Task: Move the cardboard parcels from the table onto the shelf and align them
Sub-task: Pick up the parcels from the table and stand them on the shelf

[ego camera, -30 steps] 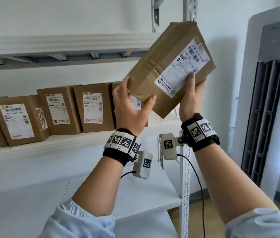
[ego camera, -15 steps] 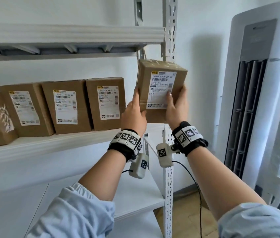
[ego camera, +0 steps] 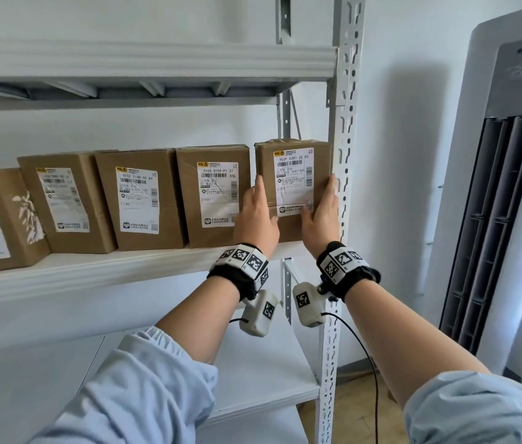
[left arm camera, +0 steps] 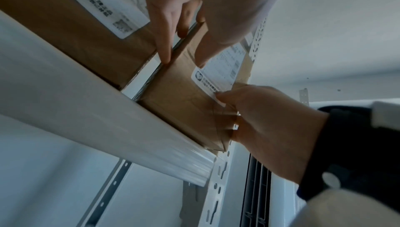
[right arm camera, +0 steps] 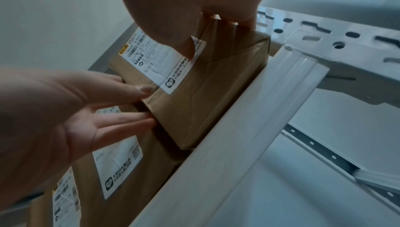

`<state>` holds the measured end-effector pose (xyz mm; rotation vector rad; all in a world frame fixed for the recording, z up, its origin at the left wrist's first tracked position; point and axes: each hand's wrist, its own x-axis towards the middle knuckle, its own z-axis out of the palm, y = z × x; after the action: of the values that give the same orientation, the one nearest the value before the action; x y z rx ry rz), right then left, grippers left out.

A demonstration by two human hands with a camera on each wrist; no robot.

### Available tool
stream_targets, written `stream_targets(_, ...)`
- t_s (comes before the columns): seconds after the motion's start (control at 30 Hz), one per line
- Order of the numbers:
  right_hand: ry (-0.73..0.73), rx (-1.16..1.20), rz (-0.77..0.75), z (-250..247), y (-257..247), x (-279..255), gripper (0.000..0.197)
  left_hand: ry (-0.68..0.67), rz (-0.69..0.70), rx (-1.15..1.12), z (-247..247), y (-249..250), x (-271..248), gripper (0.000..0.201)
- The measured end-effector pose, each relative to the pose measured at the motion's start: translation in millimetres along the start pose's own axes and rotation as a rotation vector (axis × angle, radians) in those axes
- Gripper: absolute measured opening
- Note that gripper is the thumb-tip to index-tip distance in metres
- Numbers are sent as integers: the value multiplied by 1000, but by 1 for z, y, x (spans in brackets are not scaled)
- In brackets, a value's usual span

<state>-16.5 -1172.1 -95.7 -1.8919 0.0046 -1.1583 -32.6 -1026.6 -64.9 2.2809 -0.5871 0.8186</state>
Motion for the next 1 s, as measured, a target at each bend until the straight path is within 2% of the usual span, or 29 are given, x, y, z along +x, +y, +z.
stream_targets(0.17, -33, -86, -19, 10, 6, 9, 78, 121, 175, 67, -2, -7, -1, 79)
stream_targets(0.27, -54, -133, -28, 14, 10, 16, 79, 247, 297, 241, -16, -10, 10, 73)
stream_targets(0.33, -53, -131, -32, 14, 7, 22, 86, 300, 370, 366, -33, -10, 25, 78)
stream_targets(0.4, -13, -103, -55, 13, -1, 29, 96, 257, 362, 463, -54, -8, 42, 87)
stream_targets(0.53, 10, -92, -148, 9, -27, 46, 118, 109, 261, 652, -81, -9, 76, 109)
stream_targets(0.67, -18, -248, -203, 8, -49, 65, 124, -33, 161, 792, -87, -18, 100, 112)
stream_targets(0.8, -58, -301, -144, 16, -52, 72, 114, -140, 86, 778, -81, -24, 109, 101)
stream_targets(1.0, -39, -335, -155, 19, -47, 76, 103, -124, 69, 813, -67, -21, 114, 93)
